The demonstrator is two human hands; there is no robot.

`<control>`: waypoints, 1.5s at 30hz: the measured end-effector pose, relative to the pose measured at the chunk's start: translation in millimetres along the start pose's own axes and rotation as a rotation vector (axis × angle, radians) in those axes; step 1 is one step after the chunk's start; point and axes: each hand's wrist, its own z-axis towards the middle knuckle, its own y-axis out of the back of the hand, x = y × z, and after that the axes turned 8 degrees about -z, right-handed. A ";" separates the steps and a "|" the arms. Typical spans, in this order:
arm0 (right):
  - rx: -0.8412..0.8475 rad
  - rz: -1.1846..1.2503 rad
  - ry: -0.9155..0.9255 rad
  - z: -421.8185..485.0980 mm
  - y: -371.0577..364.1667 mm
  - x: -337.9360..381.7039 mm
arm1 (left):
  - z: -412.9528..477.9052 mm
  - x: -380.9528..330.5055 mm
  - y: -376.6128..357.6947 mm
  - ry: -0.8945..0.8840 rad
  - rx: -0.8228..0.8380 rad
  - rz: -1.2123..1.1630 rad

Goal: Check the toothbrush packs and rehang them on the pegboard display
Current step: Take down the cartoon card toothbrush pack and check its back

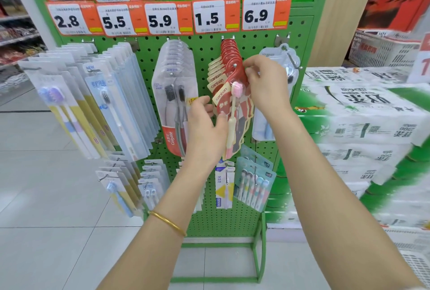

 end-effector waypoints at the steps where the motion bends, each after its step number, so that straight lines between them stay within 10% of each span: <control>1: 0.015 -0.008 -0.002 2.0 0.5 0.8 | 0.1 0.3 -0.3 -0.002 0.002 0.007; 32: -0.095 -0.228 0.047 -49.4 24.2 -24.5 | -29.7 5.9 -15.7 -0.452 -0.257 0.229; 45: 0.249 -0.087 -0.221 -150.8 2.5 -103.3 | -105.4 91.7 -19.7 0.030 0.127 0.114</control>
